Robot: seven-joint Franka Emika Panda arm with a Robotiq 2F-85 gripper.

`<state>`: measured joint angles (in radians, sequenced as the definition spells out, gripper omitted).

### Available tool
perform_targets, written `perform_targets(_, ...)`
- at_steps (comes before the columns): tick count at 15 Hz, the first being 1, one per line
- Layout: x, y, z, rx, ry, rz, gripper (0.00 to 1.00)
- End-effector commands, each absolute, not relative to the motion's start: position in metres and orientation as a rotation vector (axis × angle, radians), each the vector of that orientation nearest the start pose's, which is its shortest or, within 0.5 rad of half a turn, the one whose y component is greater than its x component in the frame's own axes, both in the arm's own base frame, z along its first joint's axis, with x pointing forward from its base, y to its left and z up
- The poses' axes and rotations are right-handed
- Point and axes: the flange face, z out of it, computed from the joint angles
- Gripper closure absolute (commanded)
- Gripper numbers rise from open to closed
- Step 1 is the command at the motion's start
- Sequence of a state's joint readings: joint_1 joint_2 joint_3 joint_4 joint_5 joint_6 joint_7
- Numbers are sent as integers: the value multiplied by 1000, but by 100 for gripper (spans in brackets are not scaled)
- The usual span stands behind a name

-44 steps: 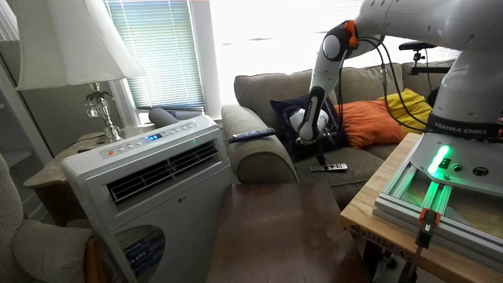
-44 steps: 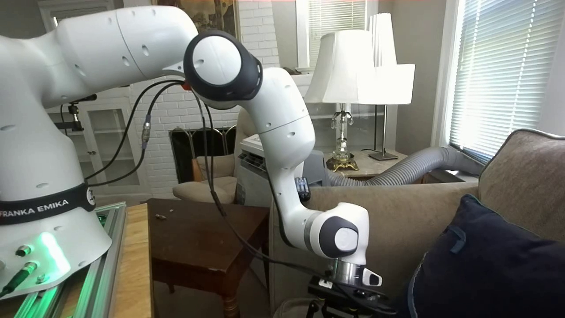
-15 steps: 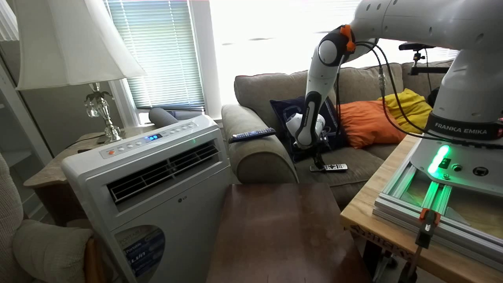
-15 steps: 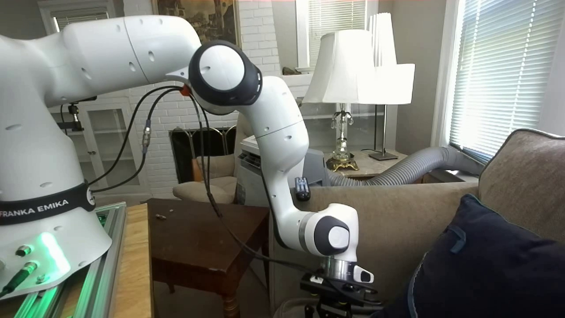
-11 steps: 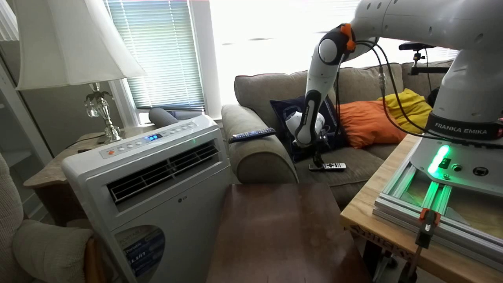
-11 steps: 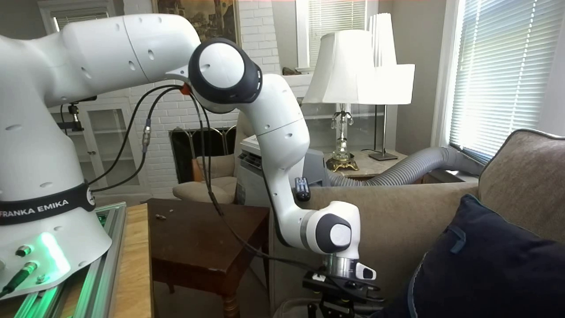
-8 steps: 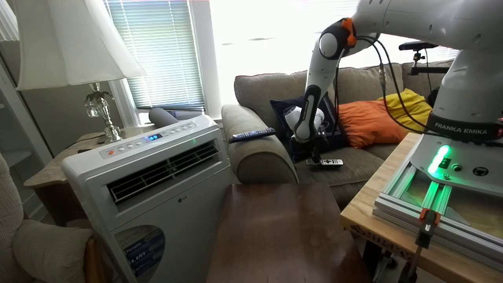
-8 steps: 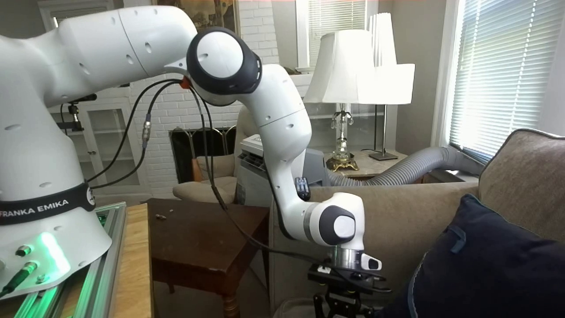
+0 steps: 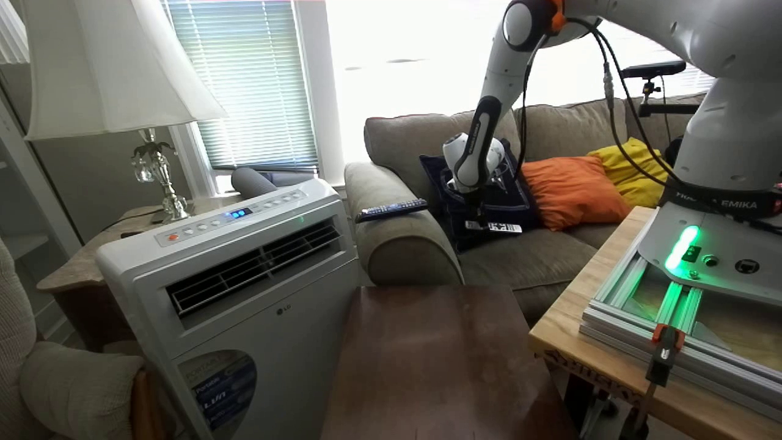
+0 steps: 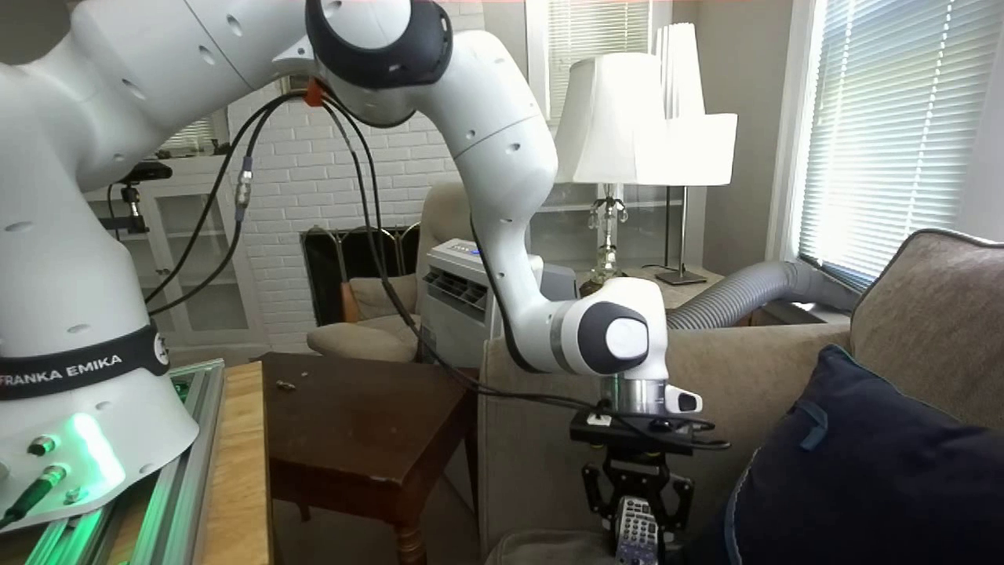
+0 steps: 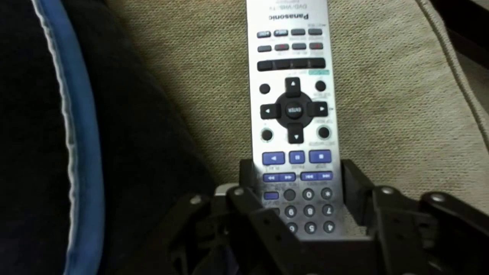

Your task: Pick the remotes on the seat and put them on the arm of the sofa

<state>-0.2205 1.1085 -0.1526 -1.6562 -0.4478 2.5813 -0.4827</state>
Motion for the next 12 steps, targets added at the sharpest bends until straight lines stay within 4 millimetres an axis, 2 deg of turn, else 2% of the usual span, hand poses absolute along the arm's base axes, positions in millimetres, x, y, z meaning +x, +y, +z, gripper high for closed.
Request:
perform_targets(1, 568, -213, -37, -3189, -966, 522, 43)
perform_targets(5, 563, -210, -33, -3180, -966, 522, 43)
perform_targets(6, 562, -209, -34, -3179, -966, 523, 68)
perform_targets(12, 565, -186, 2, -3193, -1068, 354, 68)
